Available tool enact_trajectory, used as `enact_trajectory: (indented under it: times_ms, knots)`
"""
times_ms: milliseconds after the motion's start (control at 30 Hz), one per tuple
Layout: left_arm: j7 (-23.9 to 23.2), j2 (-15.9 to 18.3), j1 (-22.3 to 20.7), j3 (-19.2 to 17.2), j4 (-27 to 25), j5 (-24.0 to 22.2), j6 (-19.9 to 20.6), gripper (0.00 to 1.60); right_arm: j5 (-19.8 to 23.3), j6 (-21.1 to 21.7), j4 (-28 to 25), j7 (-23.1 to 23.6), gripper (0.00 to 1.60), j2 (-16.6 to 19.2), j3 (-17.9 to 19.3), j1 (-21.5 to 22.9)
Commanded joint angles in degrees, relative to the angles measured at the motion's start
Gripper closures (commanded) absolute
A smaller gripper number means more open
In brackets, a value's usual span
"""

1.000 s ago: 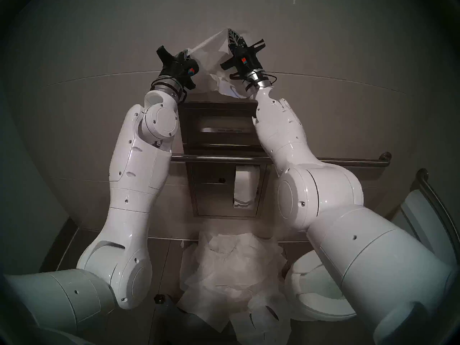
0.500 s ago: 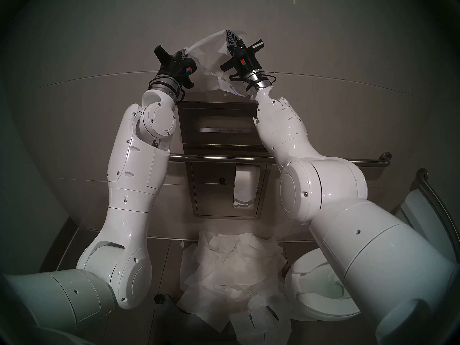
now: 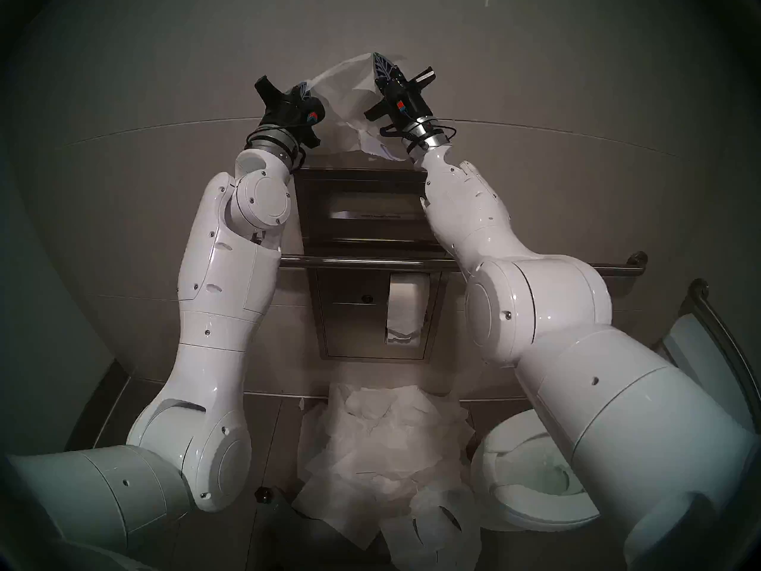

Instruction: Take out a toilet seat cover

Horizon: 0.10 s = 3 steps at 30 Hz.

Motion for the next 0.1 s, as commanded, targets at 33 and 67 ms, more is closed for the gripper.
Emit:
enact_trajectory:
  times_ms: [33, 67]
  knots:
    - [0.34, -0.24, -2.24, 0.06, -1.65, 0.14, -0.04, 1.60, -0.58, -0.05, -0.77, -2.11, 1.60, 0.18, -0.47, 3.64]
    - [0.33, -0.25, -2.20, 0.05, -1.73, 0.14, -0.06, 1.60, -0.42, -0.05, -0.84, -2.40, 1.60, 0.03, -0.40, 3.56]
